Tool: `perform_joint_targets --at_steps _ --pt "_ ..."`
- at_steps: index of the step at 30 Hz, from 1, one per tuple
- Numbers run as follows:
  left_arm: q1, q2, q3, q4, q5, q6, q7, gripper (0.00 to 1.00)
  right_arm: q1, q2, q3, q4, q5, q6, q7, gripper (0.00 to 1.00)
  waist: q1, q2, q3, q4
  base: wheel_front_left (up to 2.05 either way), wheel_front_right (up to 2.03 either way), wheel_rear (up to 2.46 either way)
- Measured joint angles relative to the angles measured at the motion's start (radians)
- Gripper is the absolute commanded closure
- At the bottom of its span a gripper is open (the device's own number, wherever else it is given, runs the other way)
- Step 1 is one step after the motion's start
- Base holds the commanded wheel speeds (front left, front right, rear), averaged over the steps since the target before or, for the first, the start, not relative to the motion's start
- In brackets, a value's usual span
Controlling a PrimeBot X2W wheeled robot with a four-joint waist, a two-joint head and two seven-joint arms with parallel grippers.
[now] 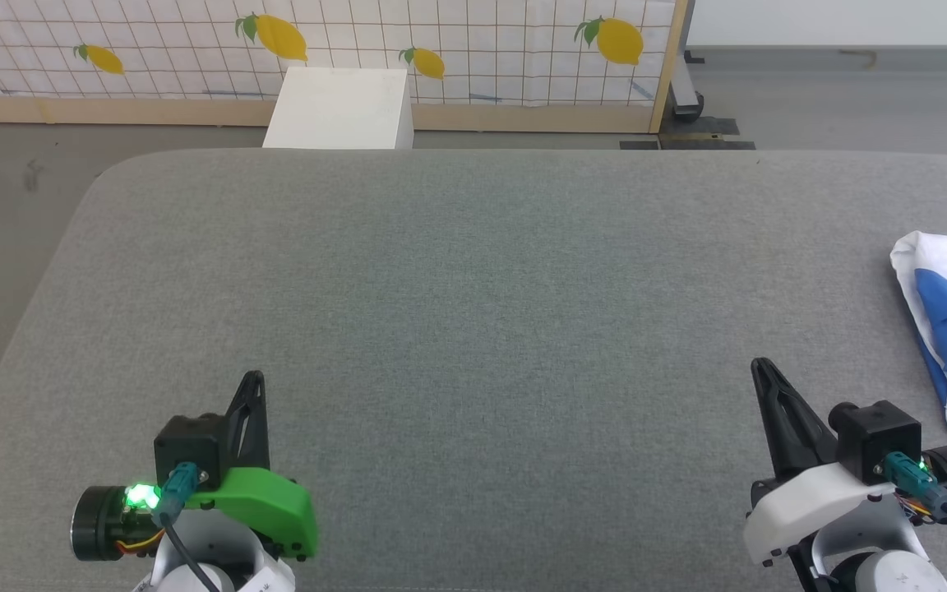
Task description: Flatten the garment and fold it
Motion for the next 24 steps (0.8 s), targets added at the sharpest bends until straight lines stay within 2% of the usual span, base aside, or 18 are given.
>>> perform_joint_targets --at_steps 24 --pt "0.000 0.000 0.000 0.000 0.000 0.000 0.000 1.00 0.000 0.000 0.000 0.000 0.000 0.000 0.000 1.00 0.0000 0.0000 0.000 0.000 0.00 0.00 0.00"
